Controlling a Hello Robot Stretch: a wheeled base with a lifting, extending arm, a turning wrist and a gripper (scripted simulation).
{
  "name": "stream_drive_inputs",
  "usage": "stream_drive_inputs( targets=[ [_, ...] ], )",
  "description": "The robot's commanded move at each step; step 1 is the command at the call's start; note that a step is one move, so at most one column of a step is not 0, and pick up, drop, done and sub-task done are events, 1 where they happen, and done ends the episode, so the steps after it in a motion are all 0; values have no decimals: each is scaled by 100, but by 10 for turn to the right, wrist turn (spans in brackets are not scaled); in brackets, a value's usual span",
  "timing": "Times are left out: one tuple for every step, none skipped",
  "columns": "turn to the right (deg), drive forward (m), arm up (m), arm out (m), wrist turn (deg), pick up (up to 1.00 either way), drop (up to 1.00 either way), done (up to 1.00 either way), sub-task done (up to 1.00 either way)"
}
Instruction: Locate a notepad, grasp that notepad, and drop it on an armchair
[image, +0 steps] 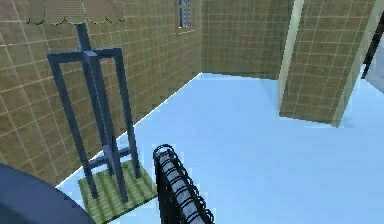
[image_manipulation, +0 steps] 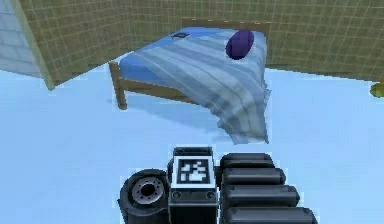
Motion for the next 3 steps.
stream_drive_inputs(
  targets=[
    [450, 0, 0, 0, 0, 0, 0, 0, 0],
    [-450, 0, 0, 0, 0, 0, 0, 0, 0],
    [-450, 0, 0, 0, 0, 0, 0, 0, 0]
  ],
)
